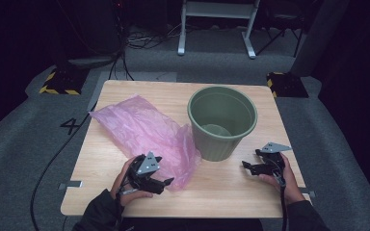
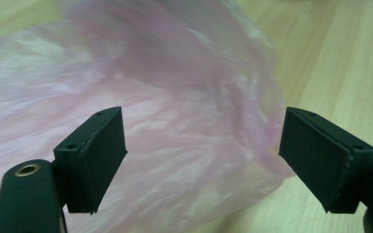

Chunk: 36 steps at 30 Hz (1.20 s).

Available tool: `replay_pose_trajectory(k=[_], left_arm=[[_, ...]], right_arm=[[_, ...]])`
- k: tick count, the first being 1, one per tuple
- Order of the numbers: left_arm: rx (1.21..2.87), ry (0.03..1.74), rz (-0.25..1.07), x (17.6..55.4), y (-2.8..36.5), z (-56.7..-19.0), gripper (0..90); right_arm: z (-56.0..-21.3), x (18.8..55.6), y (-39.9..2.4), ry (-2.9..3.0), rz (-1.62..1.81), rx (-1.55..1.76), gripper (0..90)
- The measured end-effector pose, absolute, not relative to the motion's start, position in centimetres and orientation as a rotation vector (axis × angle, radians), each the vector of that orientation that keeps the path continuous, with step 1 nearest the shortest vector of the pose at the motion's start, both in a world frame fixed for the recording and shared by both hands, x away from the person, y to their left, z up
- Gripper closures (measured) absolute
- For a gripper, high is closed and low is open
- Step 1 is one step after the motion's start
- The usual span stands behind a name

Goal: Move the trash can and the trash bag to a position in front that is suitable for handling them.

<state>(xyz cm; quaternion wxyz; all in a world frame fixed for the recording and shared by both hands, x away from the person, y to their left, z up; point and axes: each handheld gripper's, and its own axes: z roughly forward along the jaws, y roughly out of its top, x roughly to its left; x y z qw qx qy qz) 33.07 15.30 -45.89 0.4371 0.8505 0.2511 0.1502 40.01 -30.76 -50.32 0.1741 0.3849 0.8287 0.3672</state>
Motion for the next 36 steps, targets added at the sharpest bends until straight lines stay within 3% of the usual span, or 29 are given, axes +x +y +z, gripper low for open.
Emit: replay_pose_trajectory(k=[7,11,14,16,19,22,36], left_arm=[[2.036,0.82,0.475,35.1,19.5,-45.8,19.2],[2.061,0.918,0.457,36.8,20.9,-47.2,21.8],[2.092,0.935,0.432,37.4,21.0,-47.9,30.0],[2.112,0.936,0.458,37.6,21.1,-48.1,42.9],[2.102,0.93,0.412,37.7,21.1,-48.4,53.5],[2.184,0.879,0.392,37.3,20.1,-49.3,58.0],[2.233,0.77,0.328,36.2,16.8,-49.8,60.0]], right_arm=[[-50.3,40.0,-30.8,2.349,1.042,1.092,17.8],[-50.3,40.0,-30.8,2.348,1.041,1.094,17.7],[-50.3,40.0,-30.8,2.347,1.04,1.094,17.7],[-50.3,40.0,-30.8,2.346,1.04,1.095,17.8],[-50.3,39.9,-30.8,2.346,1.037,1.094,18.0],[-50.3,39.9,-30.8,2.347,1.041,1.092,18.3],[-49.1,40.3,-29.3,2.319,1.138,0.999,19.3]])
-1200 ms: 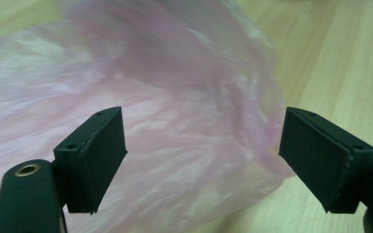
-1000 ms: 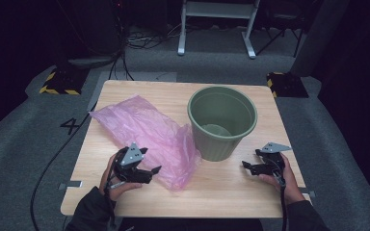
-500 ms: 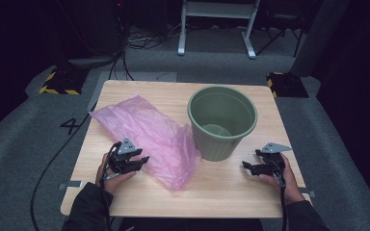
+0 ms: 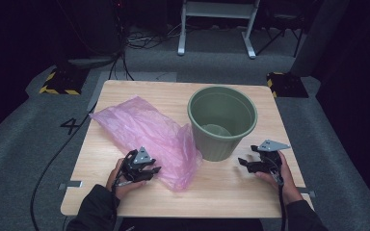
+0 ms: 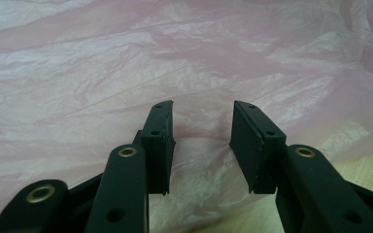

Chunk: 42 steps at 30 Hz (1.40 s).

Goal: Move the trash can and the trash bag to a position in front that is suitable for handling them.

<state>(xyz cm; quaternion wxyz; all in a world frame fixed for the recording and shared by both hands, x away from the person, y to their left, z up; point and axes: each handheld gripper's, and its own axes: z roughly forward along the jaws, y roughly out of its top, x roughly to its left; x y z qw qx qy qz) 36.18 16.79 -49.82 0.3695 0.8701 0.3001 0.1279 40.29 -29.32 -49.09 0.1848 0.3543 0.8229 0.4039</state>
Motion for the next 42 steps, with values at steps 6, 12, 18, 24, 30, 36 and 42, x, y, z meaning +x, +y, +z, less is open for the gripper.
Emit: replay_pose_trajectory(k=[6,12,18,24,30,36,42], left_arm=[[2.223,0.749,0.323,36.0,16.5,-50.0,61.4],[2.214,0.709,0.325,35.6,16.0,-50.1,73.7],[2.214,0.699,0.291,35.7,15.5,-50.1,77.7],[2.21,0.69,0.267,35.8,14.9,-50.1,75.2],[2.211,0.683,0.263,35.8,14.6,-50.1,73.8],[2.21,0.665,0.25,35.6,14.0,-50.2,73.9],[2.219,0.636,0.241,35.4,12.8,-50.2,73.9]], right_arm=[[-47.5,41.1,-28.2,2.302,1.23,0.943,19.0],[-47.1,41.9,-27.1,2.299,1.226,0.918,21.2],[-46.8,42.8,-26.4,2.287,1.223,0.907,24.5],[-46.6,43.8,-25.2,2.28,1.239,0.882,26.0],[-46.1,44.8,-23.8,2.307,1.254,0.851,25.4],[-45.9,45.2,-22.3,2.301,1.24,0.84,24.8],[-45.8,45.1,-22.4,2.297,1.272,0.858,25.2]])
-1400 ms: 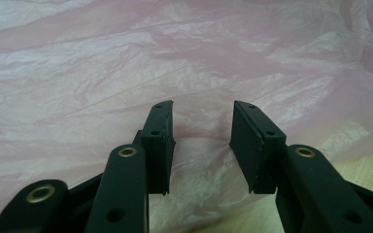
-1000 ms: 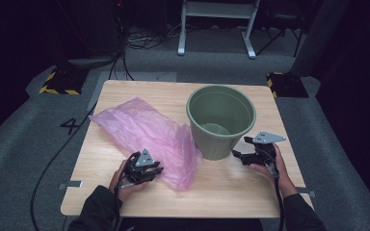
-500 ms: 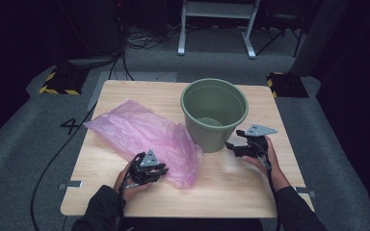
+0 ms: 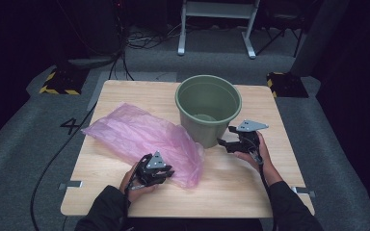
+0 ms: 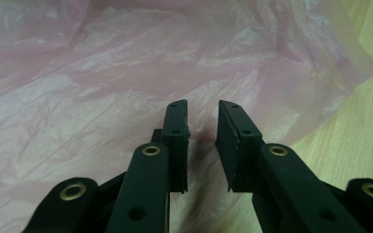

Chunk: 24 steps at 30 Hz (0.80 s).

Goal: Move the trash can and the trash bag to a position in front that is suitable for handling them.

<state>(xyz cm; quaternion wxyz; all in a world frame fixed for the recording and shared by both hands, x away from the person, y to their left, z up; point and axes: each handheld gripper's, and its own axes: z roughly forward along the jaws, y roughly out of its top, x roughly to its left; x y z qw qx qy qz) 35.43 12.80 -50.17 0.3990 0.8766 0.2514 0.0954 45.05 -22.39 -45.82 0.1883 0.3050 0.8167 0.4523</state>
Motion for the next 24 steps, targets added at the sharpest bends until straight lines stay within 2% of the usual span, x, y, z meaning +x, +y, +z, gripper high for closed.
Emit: replay_pose_trajectory(k=[5,8,11,14,15,16,18,20,24], left_arm=[[2.227,0.617,0.249,35.2,12.3,-50.2,73.9],[2.237,0.605,0.248,34.9,12.0,-50.1,69.8],[2.266,0.599,0.285,34.4,11.9,-49.8,52.7],[2.231,0.606,0.3,33.9,12.4,-49.1,47.5],[2.226,0.61,0.316,33.6,12.6,-48.9,36.4],[2.195,0.618,0.327,33.1,13.4,-48.2,32.3],[2.154,0.635,0.335,32.7,14.5,-47.6,30.8],[2.14,0.656,0.347,32.5,15.2,-47.4,24.0],[2.139,0.728,0.398,31.9,17.3,-47.5,17.8]], right_arm=[[-45.2,43.7,-22.8,2.282,1.298,0.86,23.9],[-44.9,41.5,-22.5,2.302,1.33,0.83,23.4],[-45.0,40.1,-21.6,2.335,1.321,0.779,23.0],[-44.9,39.4,-21.1,2.348,1.343,0.758,22.6],[-44.9,38.8,-20.6,2.362,1.36,0.729,22.1],[-44.8,38.5,-20.3,2.373,1.372,0.726,22.0],[-44.7,38.0,-19.8,2.399,1.4,0.704,21.9],[-44.6,37.3,-18.8,2.419,1.399,0.655,21.7],[-45.1,36.9,-17.1,2.453,1.357,0.605,18.8]])
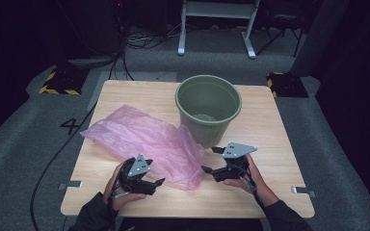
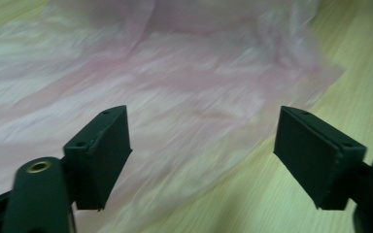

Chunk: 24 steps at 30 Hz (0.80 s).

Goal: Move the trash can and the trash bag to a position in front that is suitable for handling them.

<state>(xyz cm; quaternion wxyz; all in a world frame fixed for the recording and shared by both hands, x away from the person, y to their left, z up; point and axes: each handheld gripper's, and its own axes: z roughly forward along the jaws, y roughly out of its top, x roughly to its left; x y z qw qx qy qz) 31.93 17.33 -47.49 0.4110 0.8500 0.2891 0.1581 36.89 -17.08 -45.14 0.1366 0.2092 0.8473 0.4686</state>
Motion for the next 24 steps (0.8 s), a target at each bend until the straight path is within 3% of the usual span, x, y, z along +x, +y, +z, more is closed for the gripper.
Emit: replay_pose_trajectory(k=[3,12,13,15,16,18,19,21,22,23,24], left_arm=[[2.14,0.82,0.459,31.5,18.6,-47.9,15.7],[2.128,0.908,0.486,30.2,21.8,-48.6,15.7],[2.128,0.921,0.498,30.1,22.3,-48.7,15.8],[2.128,0.935,0.509,30.1,22.7,-48.7,15.8],[2.117,0.969,0.515,30.2,23.3,-48.9,15.8],[2.107,0.99,0.514,30.2,23.6,-49.0,15.8],[2.099,1.01,0.514,30.3,24.0,-49.0,15.7],[2.088,1.025,0.524,30.3,24.3,-49.0,15.7],[2.082,1.035,0.532,30.3,24.6,-48.9,15.7],[2.082,1.035,0.532,30.3,24.6,-48.9,15.7],[2.077,1.034,0.536,30.4,24.7,-48.9,15.7]], right_arm=[[-45.7,36.9,-16.0,2.477,1.335,0.605,15.4],[-47.7,37.7,-13.8,2.499,1.24,0.689,18.8],[-48.5,38.1,-13.5,2.512,1.217,0.72,26.9],[-48.7,38.2,-13.4,2.514,1.197,0.733,30.7],[-49.1,38.4,-13.6,2.509,1.179,0.768,45.7],[-49.1,38.4,-13.6,2.517,1.176,0.776,50.0],[-49.4,38.4,-13.8,2.525,1.152,0.771,61.7],[-49.5,38.4,-13.9,2.529,1.149,0.767,65.3],[-49.6,38.6,-14.4,2.533,1.153,0.762,76.3],[-49.6,38.6,-14.4,2.533,1.153,0.762,76.3],[-49.6,38.7,-15.1,2.528,1.157,0.755,82.4]])
